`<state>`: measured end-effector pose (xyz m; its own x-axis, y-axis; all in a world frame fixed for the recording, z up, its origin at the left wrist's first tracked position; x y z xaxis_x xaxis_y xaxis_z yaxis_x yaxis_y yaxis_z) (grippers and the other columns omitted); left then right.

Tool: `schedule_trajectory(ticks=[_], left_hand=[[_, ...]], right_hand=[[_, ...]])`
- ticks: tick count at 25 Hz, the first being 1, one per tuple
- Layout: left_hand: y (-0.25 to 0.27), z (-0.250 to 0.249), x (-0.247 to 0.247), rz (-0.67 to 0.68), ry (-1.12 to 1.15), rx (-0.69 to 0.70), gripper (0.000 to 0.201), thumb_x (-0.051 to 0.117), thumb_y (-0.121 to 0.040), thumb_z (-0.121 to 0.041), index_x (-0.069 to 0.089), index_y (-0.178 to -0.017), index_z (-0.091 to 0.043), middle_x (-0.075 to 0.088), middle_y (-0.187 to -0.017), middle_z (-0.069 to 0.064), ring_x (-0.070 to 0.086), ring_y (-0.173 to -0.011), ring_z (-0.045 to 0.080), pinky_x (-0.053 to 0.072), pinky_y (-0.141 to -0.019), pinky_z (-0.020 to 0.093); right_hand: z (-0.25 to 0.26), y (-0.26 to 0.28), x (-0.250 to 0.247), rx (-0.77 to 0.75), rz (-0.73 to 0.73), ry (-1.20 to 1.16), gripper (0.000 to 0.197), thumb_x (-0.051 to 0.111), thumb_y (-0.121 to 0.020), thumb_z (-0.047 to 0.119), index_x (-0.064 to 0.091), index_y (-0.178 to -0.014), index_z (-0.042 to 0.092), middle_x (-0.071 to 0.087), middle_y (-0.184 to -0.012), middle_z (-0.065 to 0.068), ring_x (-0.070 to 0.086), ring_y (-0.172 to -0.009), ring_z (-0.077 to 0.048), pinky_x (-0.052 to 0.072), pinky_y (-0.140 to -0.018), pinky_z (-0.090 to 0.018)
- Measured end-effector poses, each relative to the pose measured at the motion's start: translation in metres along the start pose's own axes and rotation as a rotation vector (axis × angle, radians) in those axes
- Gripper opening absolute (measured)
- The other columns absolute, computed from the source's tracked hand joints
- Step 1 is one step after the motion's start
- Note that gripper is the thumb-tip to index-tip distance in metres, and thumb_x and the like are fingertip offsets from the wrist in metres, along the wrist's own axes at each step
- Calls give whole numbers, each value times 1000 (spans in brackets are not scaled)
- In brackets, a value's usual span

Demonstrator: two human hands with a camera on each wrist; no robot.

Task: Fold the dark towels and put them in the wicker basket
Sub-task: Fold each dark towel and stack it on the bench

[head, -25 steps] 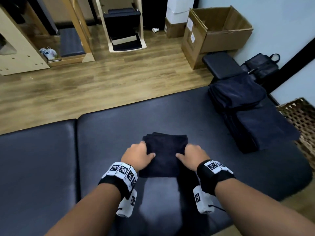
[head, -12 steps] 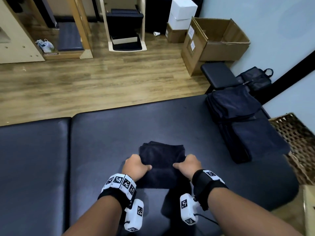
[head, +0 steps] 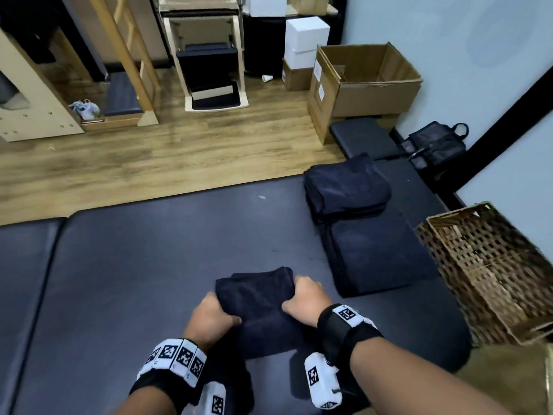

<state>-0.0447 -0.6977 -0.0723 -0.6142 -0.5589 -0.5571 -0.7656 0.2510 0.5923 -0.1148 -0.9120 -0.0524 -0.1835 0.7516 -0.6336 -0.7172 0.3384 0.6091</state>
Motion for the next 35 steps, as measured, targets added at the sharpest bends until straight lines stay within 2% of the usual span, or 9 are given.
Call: schedule_trajectory(ticks=[5, 8, 13, 16, 19, 22, 25, 31, 35], left_hand=[[50, -54, 71, 204, -44, -45, 26, 81, -66, -2, 66, -83, -13, 72, -77, 4, 67, -58, 7, 54, -49, 26], [69, -79, 110, 271, -89, -47, 28, 82, -68, -2, 69, -91, -12, 73, -84, 4, 67, -70, 11, 57, -60, 26], [77, -109, 180, 218, 65, -21, 39, 86, -62, -20, 67, -94, -12, 72, -86, 6, 67, -66, 16, 53, -49, 28], [79, -128, 214, 79, 101, 33, 60, 84, -54, -43, 64, -104, -17, 73, -101, 6, 70, -92, 26, 59, -78, 37], [101, -144, 237, -234, -98, 177, 56, 78, -74, -41, 50, -117, -17, 57, -119, 7, 57, -113, 32, 50, -93, 40], [114, -155, 252, -238, -477, 410, 75, 73, -70, -55, 41, -131, -25, 39, -128, 2, 44, -121, 28, 48, -94, 43], [108, -156, 263, -128, -714, 265, 96, 62, -72, -70, 23, -148, -27, 25, -150, 6, 27, -135, 28, 39, -102, 45], [99, -165, 256, -281, -506, 157, 70, 52, -82, -12, 23, -146, -19, 39, -121, 10, 58, -101, 37, 54, -76, 48], [100, -162, 262, -270, -718, 484, 61, 54, -68, -9, 49, -127, -18, 42, -126, 10, 50, -102, 37, 54, -73, 45]], right_hand=[[-96, 26, -45, -99, 149, 46, 26, 67, -74, 26, 58, -98, 18, 68, -108, -4, 63, -104, -25, 52, -84, -30], [-146, 40, -69, -79, 179, 39, 28, 70, -72, 28, 62, -98, 21, 69, -103, 2, 65, -101, -20, 53, -86, -30], [-210, 51, -106, 75, -54, -64, 39, 73, -70, 29, 55, -104, 23, 67, -103, -2, 63, -99, -24, 46, -78, -28], [-233, 63, -129, 73, -285, -96, 49, 75, -78, 30, 48, -117, 21, 65, -115, -8, 63, -109, -31, 49, -90, -34], [-249, 80, -135, -154, -409, 277, 61, 73, -82, 29, 44, -134, 16, 49, -136, -9, 50, -125, -33, 46, -102, -44], [-252, 87, -129, -399, -133, 572, 69, 61, -85, 23, 35, -149, 21, 27, -158, 4, 27, -147, -23, 42, -108, -46], [-253, 78, -133, -296, 62, 662, 80, 53, -86, 27, 16, -157, 26, 3, -166, 14, 8, -154, -23, 36, -111, -52], [-251, 74, -142, -186, 97, 744, 91, 58, -84, 30, 7, -159, 15, -3, -168, 7, 12, -151, -34, 36, -107, -54], [-247, 73, -147, -211, 65, 903, 89, 62, -84, 29, 16, -156, 2, 10, -165, -16, 6, -151, -41, 33, -109, -55]])
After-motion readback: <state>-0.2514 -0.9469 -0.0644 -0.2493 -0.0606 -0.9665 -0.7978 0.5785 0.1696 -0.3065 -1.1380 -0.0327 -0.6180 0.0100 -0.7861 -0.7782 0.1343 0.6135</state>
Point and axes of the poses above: each hand's wrist, its own y-axis away from the middle knuckle, its own x-axis out of the palm, z = x × y, the point moved 1 cm from there along -y, towards the middle knuckle
